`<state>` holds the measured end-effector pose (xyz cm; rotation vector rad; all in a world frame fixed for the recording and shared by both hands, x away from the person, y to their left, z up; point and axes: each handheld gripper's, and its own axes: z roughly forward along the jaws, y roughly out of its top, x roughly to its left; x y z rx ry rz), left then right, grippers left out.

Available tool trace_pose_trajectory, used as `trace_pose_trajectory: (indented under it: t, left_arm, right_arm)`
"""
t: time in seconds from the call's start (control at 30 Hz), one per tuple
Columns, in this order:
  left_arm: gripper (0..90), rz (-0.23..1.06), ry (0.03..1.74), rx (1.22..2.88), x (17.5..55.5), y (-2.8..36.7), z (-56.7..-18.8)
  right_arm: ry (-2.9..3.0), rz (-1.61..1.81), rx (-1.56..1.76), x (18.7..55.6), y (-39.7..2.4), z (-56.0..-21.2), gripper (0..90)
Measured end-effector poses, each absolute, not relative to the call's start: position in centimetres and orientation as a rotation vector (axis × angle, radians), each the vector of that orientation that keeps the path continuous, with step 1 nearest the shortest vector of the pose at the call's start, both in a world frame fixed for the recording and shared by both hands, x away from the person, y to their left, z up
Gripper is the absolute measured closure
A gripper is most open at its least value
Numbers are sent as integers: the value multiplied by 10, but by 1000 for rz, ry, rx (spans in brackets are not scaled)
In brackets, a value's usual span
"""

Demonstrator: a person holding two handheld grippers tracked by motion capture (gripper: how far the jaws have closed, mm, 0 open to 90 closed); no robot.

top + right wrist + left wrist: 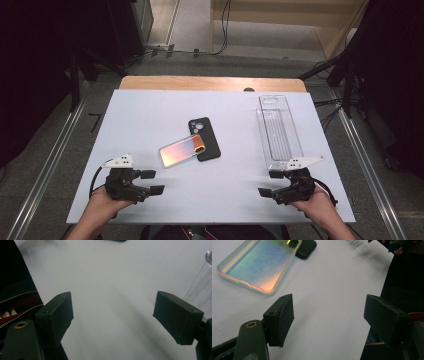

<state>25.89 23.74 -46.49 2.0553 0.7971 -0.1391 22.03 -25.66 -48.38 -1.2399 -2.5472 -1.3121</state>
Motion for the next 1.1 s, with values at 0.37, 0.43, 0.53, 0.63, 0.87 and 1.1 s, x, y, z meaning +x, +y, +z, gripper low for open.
trace_pose_trajectory:
  t: [0.37, 0.43, 0.53, 0.63, 0.87, 1.1]
  left_arm:
    - [245, -147, 818, 2048, 260, 237, -465]
    - [246, -155, 816, 2047, 260, 237, -465]
    - [246, -147, 815, 2049, 261, 237, -466]
    - [246, -148, 820, 2031, 262, 239, -465]
    - [245, -149, 805, 2045, 262, 237, -465]
    - [245, -148, 806, 2047, 262, 237, -465]
  right_arm:
    - [-2568, -1321, -1257, 221, -255, -481, 144]
    - [-2567, -1329, -1252, 221, -256, -480, 144]
    - [-2555, -1344, -1243, 222, -256, -479, 145]
    - [-2554, -1335, -1223, 223, -255, -480, 145]
    - [-2559, -1320, -1206, 222, -253, -481, 145]
    - [-2558, -1311, -1210, 223, -254, -482, 145]
